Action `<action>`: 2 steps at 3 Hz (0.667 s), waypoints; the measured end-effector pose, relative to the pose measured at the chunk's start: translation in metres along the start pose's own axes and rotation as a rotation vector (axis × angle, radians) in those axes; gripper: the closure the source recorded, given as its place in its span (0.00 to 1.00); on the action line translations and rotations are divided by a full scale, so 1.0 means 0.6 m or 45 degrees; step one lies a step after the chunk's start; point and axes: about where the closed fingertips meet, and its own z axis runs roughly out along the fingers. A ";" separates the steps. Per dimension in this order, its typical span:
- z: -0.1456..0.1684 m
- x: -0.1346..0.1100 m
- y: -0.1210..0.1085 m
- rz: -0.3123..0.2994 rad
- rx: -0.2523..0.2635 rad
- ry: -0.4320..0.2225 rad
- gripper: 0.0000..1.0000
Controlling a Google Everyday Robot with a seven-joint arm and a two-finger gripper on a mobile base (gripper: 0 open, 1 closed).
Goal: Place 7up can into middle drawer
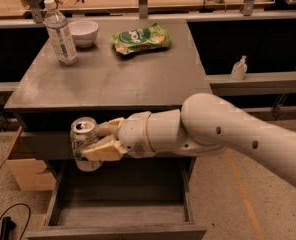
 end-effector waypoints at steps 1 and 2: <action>0.050 0.094 0.029 -0.034 0.040 0.051 1.00; 0.091 0.173 0.051 -0.053 0.092 0.119 1.00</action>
Offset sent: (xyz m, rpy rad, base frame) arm -0.0529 0.0267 -0.1807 -0.1864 -0.0602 -0.0954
